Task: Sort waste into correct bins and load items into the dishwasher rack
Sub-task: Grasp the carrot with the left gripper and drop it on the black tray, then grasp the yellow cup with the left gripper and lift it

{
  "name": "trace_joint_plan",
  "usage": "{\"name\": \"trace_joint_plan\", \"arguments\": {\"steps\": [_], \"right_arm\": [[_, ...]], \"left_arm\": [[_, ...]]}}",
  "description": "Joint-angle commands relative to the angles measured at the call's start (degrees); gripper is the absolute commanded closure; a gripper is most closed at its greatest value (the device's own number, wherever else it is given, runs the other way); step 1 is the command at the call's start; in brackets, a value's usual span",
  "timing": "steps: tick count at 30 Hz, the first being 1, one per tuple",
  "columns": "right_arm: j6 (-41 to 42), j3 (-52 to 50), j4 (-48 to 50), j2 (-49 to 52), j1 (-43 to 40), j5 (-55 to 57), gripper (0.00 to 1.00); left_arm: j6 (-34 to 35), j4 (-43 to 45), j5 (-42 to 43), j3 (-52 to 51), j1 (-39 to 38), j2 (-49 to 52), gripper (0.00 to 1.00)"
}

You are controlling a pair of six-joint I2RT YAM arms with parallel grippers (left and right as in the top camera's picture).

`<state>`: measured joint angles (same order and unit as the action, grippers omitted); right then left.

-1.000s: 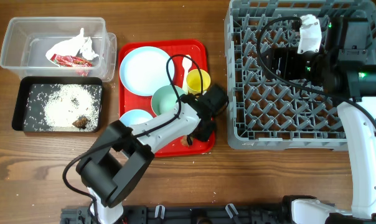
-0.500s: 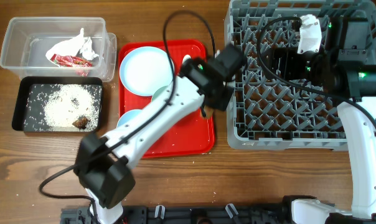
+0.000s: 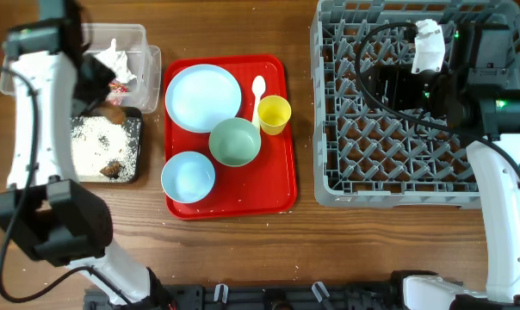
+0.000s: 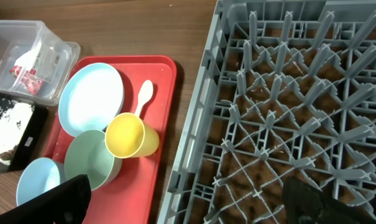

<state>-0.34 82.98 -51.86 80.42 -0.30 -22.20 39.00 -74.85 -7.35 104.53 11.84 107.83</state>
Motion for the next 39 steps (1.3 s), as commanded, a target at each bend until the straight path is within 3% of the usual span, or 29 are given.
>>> {"name": "trace_joint_plan", "arguments": {"steps": [1, 6, 9, 12, 18, 22, 25, 28, 31, 35, 39], "right_arm": [[-0.72, 1.11, 0.17, 0.39, 0.35, 0.37, 0.0], [0.57, 1.11, 0.17, 0.39, 0.35, 0.37, 0.0], [0.55, 1.11, 0.0, 0.39, 0.35, 0.37, 0.0], [0.57, 1.11, 0.02, 0.39, 0.35, 0.37, 0.0], [0.52, 1.11, 0.0, 0.37, 0.35, 0.39, 0.0], [0.55, 1.11, 0.0, 0.39, 0.35, 0.37, 0.0], [0.55, 1.11, -0.09, 0.37, 0.35, 0.37, 0.0], [0.52, 1.11, -0.83, 0.37, 0.35, 0.39, 0.0], [0.5, 1.11, -0.98, 0.39, 0.35, 0.39, 0.0], [0.5, 1.11, -1.16, 0.37, 0.35, 0.39, 0.0], [0.44, 1.11, -1.77, 0.39, 0.35, 0.42, 0.0]], "left_arm": [[6.78, 5.11, -0.22, -10.54, 8.46, 0.33, 0.96], [8.41, 17.07, 0.02, -23.74, 12.09, 0.33, 0.94], [7.69, 20.2, 0.0, -25.18, 12.07, 0.31, 0.57], [5.38, 20.39, 1.9, -24.13, 12.07, 0.07, 0.35], [-9.68, 17.46, 21.35, -16.04, 9.7, -6.56, 0.36], [-21.11, 19.54, 24.87, -15.52, -3.02, -11.76, 0.32], [-25.44, 22.73, 23.98, -15.54, -14.21, -10.43, 0.26], [-28.57, 28.85, 22.14, -15.54, -25.31, -6.75, 0.2], [-28.55, 32.0, 19.45, -15.54, -31.67, -2.99, 0.18], [-28.3, 36.65, 19.19, -15.54, -35.26, 1.68, 0.19], [-26.56, 34.75, 18.12, -15.54, -35.47, 6.29, 0.25]]}}
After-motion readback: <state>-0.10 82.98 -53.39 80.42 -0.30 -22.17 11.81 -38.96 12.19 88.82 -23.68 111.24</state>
